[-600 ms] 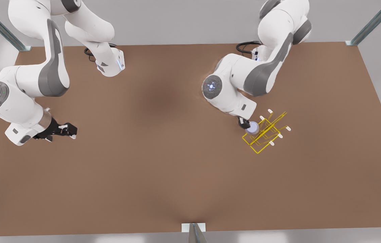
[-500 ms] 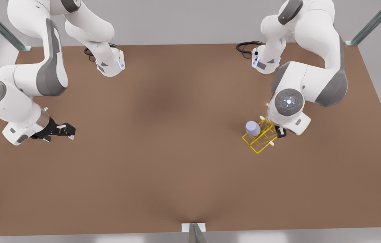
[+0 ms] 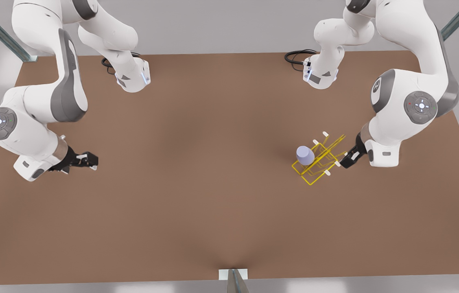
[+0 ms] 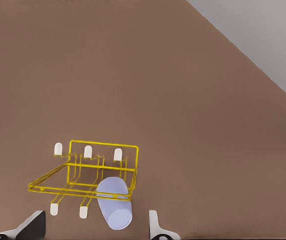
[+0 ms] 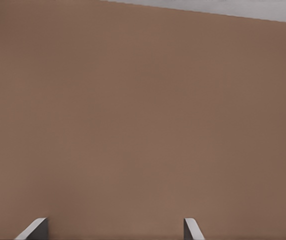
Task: Place the cup on the cup holder
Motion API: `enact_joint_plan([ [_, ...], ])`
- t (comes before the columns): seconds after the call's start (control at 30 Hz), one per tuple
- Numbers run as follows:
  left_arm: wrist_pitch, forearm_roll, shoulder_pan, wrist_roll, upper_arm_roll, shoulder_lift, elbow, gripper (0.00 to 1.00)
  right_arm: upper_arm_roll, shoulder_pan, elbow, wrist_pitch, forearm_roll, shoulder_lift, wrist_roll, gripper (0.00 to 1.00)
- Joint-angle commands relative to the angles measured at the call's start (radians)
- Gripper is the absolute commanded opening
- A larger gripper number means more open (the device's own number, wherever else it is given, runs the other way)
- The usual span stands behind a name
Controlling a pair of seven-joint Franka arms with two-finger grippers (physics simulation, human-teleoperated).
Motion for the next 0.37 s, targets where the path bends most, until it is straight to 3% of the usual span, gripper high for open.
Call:
enact_joint_plan([
  [0.0,0.042,0.000,0.000,0.803,0.000,-0.001,0.001,1.00,0.003,-0.002,0.000,-0.011,0.001,-0.003,0.013,1.00],
  [0.33,0.025,-0.003,-0.007,0.803,0.000,0.008,0.022,1.00,0.003,-0.011,0.008,-0.056,0.002,0.000,0.010,1.00],
])
